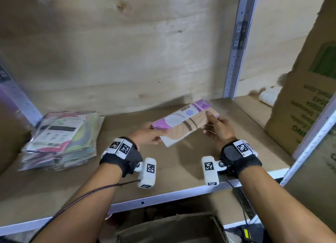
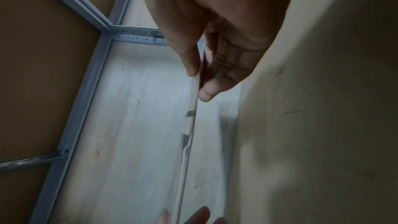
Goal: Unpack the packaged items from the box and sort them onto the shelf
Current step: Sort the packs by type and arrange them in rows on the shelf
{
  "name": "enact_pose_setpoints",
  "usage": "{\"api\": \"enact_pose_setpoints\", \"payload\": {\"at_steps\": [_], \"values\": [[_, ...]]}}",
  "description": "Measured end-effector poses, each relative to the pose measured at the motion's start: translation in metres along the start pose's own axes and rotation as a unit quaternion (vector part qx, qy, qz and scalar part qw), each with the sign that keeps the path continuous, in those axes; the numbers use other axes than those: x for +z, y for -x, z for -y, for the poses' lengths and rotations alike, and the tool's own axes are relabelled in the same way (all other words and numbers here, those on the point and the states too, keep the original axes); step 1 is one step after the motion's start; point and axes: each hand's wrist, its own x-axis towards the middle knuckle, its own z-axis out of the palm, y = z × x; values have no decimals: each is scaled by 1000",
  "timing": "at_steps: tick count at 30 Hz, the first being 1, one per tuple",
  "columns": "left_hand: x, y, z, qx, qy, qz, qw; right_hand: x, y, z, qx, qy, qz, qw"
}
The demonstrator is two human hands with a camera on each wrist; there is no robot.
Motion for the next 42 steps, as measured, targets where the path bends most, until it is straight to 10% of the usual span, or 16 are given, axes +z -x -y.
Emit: {"api": "enact_pose_setpoints", "payload": {"at_steps": [12,27,33,42], "values": [[-15,-30,-8,25,-41,-112,993,1,-10,4,-11,17,14,1000],[-14,-33,2,102,22,-41,994,36,44,-16,66,168,290,940],[-23,-32,6,76,183,-179,964,27,41,-14,107,188,342,914],[-46,-18,32,77,-63,-140,985,22,24,-6,56,277,367,886]]}}
